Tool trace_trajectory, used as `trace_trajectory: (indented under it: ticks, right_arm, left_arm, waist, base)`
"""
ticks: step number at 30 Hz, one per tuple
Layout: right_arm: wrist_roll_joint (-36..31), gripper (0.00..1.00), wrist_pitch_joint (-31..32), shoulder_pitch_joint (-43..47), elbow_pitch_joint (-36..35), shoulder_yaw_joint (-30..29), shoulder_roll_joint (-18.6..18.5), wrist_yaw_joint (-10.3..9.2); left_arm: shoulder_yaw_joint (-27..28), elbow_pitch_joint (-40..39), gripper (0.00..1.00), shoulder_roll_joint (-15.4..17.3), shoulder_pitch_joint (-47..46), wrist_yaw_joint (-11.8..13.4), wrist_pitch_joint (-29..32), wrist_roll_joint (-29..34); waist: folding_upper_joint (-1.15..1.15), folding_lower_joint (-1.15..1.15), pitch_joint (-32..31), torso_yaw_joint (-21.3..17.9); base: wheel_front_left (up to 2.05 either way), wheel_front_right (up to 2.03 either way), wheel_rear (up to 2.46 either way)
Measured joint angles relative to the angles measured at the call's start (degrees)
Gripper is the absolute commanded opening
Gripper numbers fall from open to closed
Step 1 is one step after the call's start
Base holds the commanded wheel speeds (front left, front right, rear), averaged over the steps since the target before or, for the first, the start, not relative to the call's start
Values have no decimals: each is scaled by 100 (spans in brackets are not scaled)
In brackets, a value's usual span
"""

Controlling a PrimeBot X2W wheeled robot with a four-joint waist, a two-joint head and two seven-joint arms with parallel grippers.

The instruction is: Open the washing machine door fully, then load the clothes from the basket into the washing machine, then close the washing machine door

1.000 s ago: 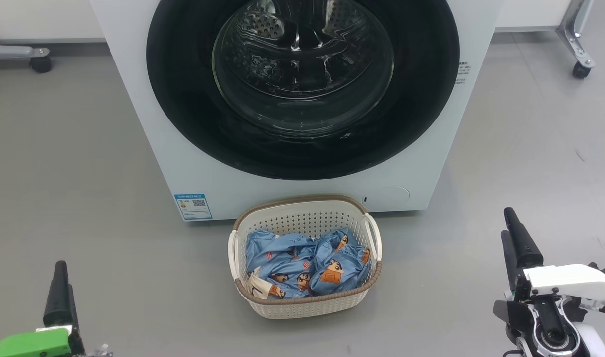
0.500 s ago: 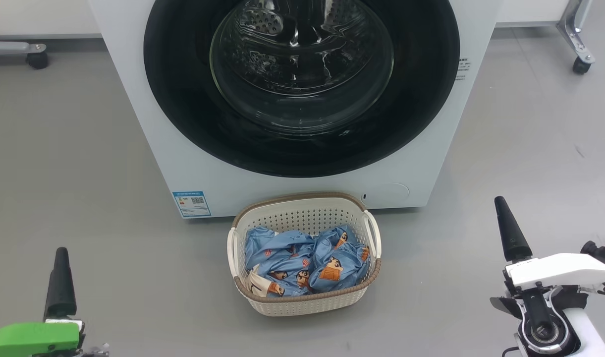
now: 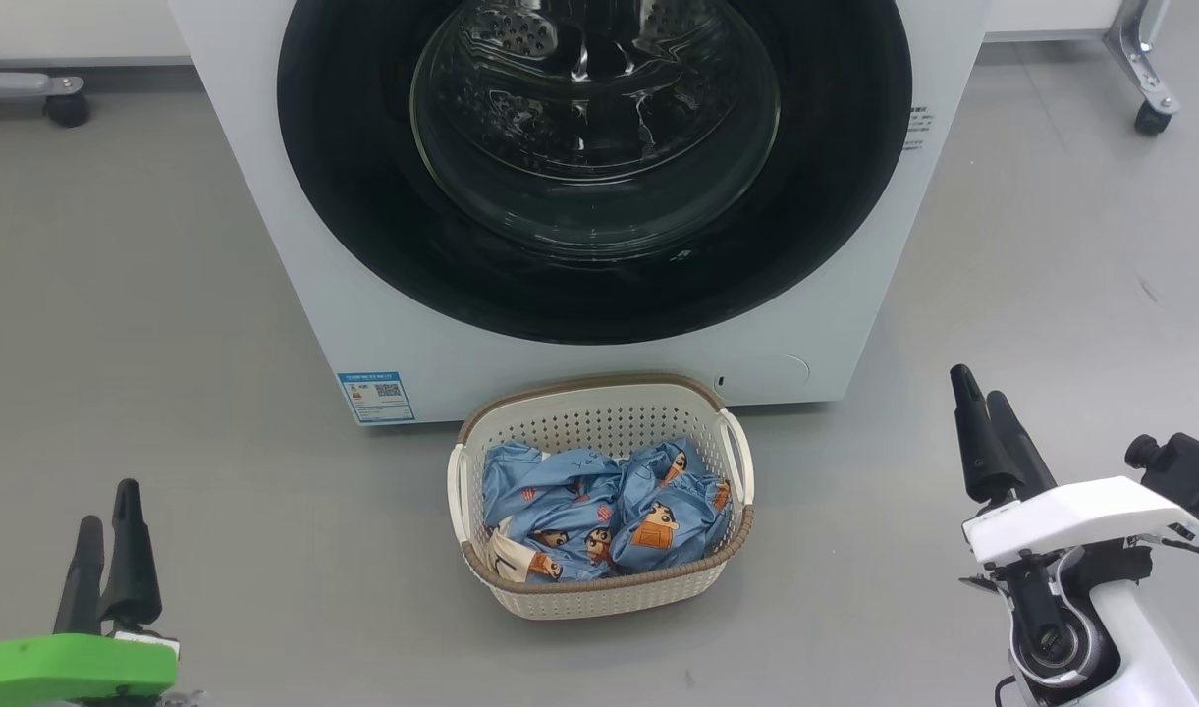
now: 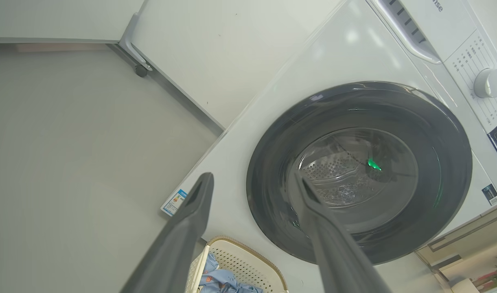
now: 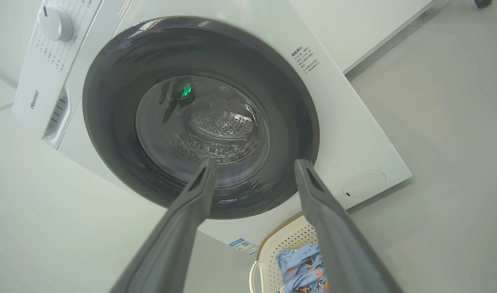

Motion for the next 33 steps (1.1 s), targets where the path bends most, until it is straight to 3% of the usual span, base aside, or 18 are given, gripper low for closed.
trace_trajectory:
  ticks: [16,33]
  right_arm:
    - [-1589,100,-249,-258,233,558,-190,-116]
    - [-2804,100,-544,-471,425,890,-232,-157]
  left_arm:
    - [-328,92,100,300,-146,-48,-335,1739]
    - [-516,196,100,296,-226,-103,-681,2852]
  waist:
    - [0,0,76,-22]
    - [0,0,40,1]
  base:
    - [0,0,0]
    - [0,0,0]
